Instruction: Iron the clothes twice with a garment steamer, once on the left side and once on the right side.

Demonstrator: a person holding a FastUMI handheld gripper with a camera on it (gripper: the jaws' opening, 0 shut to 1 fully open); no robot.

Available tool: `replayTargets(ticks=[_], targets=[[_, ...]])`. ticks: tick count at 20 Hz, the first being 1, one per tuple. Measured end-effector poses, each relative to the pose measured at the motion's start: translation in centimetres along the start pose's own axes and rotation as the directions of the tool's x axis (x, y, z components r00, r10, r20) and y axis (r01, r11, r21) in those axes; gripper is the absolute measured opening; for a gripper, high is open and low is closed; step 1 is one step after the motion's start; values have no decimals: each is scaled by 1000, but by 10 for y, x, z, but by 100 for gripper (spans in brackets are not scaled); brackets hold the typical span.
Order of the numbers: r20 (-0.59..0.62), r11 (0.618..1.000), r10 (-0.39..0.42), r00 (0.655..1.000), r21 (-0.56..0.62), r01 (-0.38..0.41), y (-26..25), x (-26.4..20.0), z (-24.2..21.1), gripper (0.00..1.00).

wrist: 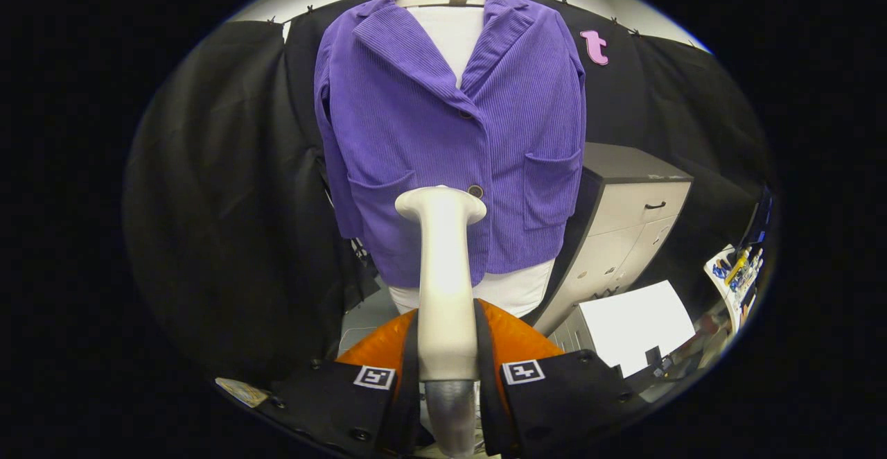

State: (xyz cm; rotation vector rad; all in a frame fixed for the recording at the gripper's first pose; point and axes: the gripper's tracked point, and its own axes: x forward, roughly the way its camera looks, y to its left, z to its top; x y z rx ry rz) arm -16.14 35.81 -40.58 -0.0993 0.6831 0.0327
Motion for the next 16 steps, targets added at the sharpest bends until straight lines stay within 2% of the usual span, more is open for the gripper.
replayTargets(ticks=[16], targets=[[-116,999,19,993,37,-15,-33,14,-45,43]])
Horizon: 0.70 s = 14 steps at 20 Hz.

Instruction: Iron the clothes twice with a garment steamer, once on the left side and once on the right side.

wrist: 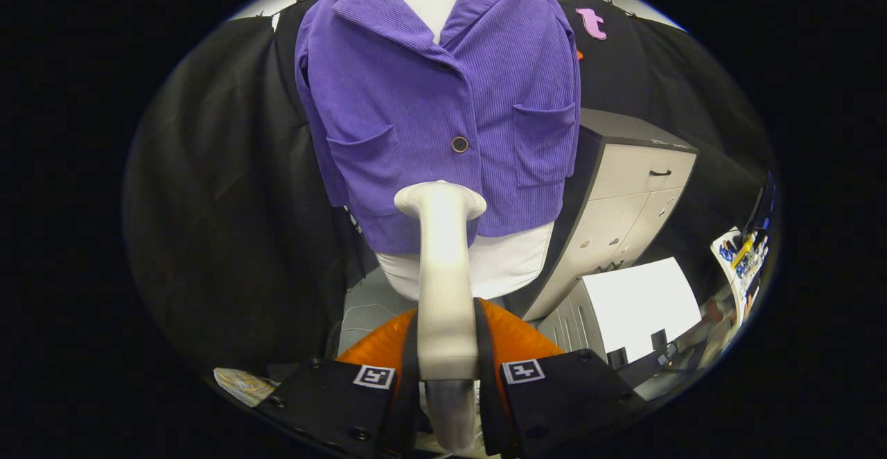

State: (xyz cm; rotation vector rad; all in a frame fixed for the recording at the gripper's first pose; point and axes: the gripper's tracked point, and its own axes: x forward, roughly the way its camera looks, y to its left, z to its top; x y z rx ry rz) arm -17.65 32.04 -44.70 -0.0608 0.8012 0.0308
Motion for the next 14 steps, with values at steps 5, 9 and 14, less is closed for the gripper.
replayTargets(ticks=[5,9,14], targets=[[-11,1000,15,1000,19,-15,-26,1,2,43],[-18,999,43,999,20,-42,-49,-3,6,43],[-5,995,89,996,41,-88,-87,-16,17,43]])
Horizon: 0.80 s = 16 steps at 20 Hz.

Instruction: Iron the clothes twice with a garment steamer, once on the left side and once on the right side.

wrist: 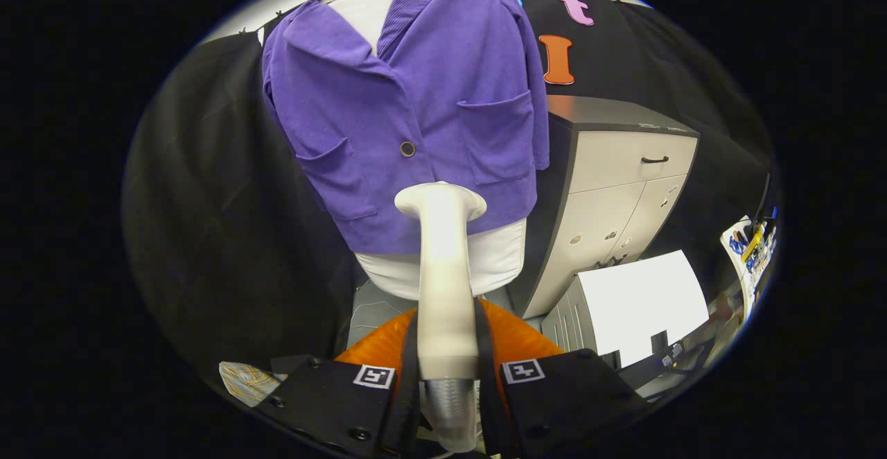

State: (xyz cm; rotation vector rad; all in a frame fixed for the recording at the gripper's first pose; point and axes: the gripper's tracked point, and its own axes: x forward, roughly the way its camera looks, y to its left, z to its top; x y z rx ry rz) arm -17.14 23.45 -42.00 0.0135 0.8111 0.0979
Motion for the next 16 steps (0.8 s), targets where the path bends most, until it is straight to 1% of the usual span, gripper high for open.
replayTargets(ticks=[3,9,12,16], targets=[[20,1000,13,1000,16,-13,-32,-12,19,43],[105,998,-7,994,69,-1,-100,-29,65,43],[161,995,-46,986,95,31,-137,-39,92,43],[249,991,-90,964,114,63,-174,-59,135,43]])
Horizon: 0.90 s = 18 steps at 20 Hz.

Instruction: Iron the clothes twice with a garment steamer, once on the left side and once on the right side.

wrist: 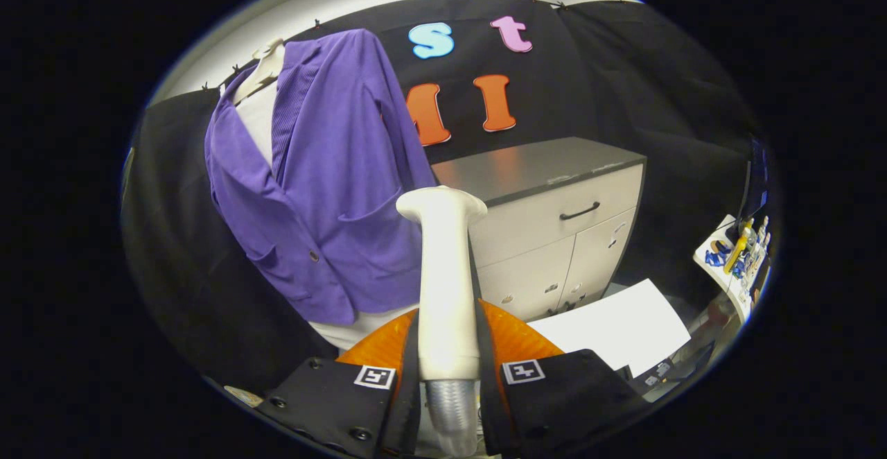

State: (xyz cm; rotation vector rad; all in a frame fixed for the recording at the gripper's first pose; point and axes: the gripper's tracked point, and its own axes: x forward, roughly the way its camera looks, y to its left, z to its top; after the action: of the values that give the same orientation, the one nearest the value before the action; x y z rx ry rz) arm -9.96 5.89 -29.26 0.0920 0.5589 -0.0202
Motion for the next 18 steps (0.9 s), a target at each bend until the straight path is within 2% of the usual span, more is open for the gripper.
replayTargets(ticks=[6,13,18], targets=[[182,1000,-24,983,2,24,-22,-19,83,43],[396,999,-40,917,-2,45,-33,-56,186,42],[467,1000,-25,884,-1,29,-21,-71,217,42]])
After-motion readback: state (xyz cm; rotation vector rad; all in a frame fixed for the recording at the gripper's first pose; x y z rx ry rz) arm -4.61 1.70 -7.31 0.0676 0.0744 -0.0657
